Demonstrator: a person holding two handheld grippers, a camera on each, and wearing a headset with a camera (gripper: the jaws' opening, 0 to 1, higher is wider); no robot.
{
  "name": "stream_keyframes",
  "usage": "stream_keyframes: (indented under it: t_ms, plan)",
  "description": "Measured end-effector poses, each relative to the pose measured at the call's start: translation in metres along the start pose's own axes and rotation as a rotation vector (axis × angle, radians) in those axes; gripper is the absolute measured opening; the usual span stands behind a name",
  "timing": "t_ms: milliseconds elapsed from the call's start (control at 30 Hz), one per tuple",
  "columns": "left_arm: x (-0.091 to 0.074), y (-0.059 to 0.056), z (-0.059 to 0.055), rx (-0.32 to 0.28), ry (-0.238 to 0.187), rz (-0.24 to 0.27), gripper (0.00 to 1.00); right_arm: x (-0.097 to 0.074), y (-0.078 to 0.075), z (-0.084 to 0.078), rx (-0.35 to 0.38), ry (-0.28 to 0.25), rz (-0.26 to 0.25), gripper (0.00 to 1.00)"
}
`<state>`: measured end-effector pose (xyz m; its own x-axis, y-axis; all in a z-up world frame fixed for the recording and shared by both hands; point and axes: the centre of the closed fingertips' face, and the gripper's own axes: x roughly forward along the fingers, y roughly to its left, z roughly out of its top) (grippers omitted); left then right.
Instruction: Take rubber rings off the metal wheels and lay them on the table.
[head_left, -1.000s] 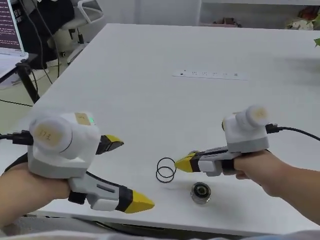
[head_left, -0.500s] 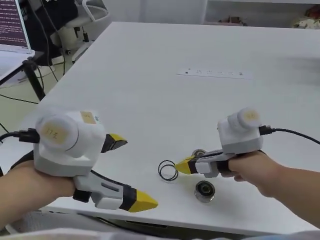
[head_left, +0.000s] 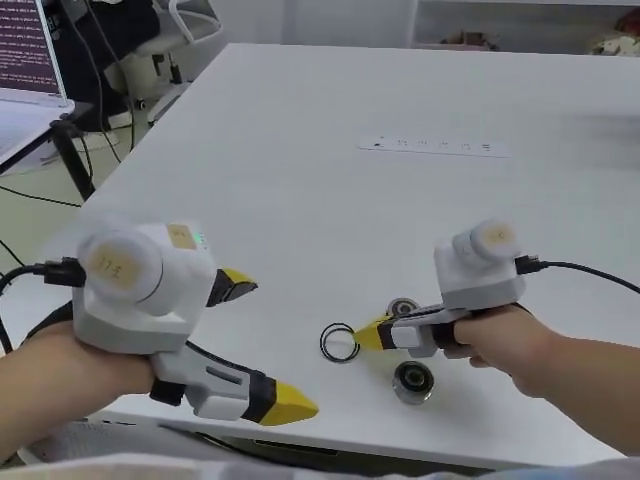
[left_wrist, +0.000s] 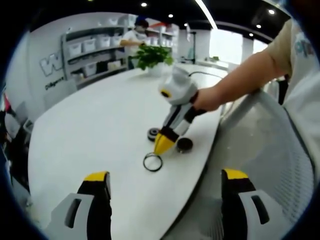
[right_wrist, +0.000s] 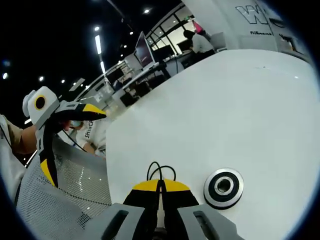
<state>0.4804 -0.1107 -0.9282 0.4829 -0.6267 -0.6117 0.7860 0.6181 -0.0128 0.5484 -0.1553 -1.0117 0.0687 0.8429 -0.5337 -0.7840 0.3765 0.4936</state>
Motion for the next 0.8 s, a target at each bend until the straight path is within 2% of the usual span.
stream_keyframes:
  t_ms: [333,567,800]
  plan:
    - [0.001,0.0,-0.003,-0.003,0.009,-0.003,0.92,0.001,-0.006,-0.003,0.022,-0.004,-0.031,0.0]
    - [0.002,-0.001,-0.004,-0.004,0.014,-0.008,0.92,0.0,-0.011,-0.003,0.013,-0.009,-0.051,0.09]
    - [0.001,0.0,-0.004,-0.006,0.014,-0.009,0.92,-0.004,-0.008,0.004,0.011,-0.034,-0.04,0.12]
